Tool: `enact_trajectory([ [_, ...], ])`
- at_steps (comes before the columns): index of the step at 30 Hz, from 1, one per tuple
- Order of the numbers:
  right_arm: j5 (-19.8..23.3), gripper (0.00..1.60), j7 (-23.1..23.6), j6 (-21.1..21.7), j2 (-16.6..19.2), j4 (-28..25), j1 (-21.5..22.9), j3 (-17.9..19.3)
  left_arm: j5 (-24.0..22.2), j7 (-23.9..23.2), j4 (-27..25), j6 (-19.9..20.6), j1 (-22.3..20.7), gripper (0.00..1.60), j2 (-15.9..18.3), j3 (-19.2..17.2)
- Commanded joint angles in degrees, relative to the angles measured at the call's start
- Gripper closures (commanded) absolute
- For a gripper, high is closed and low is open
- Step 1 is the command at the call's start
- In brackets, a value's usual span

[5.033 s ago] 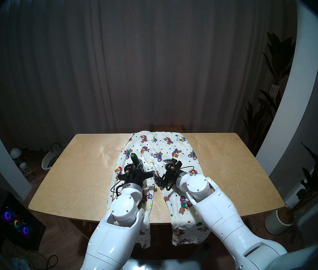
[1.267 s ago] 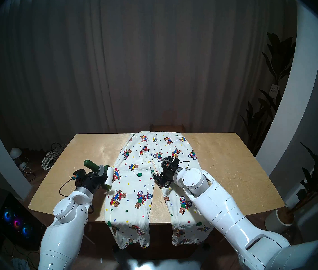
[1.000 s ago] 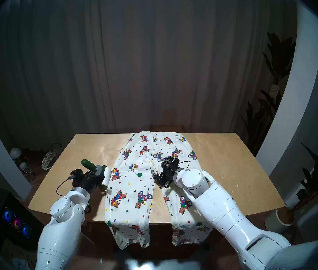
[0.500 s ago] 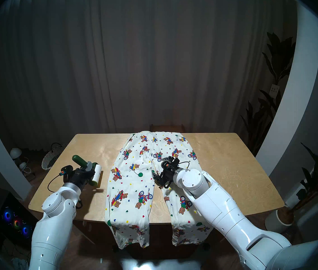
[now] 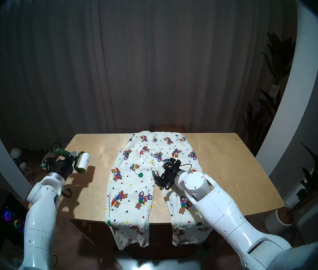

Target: Remove lint and debris from pants with a lint roller

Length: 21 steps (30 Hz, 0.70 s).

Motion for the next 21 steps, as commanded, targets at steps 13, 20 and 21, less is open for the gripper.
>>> enact_trajectory([
  [13, 8.9, 0.0, -5.5, -9.8, -1.6, -13.8, 0.4, 10.7, -12.3, -1.2, 11.6, 10.9, -11.1, 1.6, -0.4, -0.6],
  [20, 10.0, 0.0, -9.7, -10.2, -0.2, -18.3, -4.1, 16.4, -18.0, 6.0, 17.0, 13.3, -15.2, 1.6, -0.1, -1.9],
  [21, 9.9, 0.0, -10.2, -10.2, -0.1, -18.8, -4.7, 16.8, -18.8, 7.1, 17.8, 13.7, -16.0, 1.6, -0.2, -2.0],
])
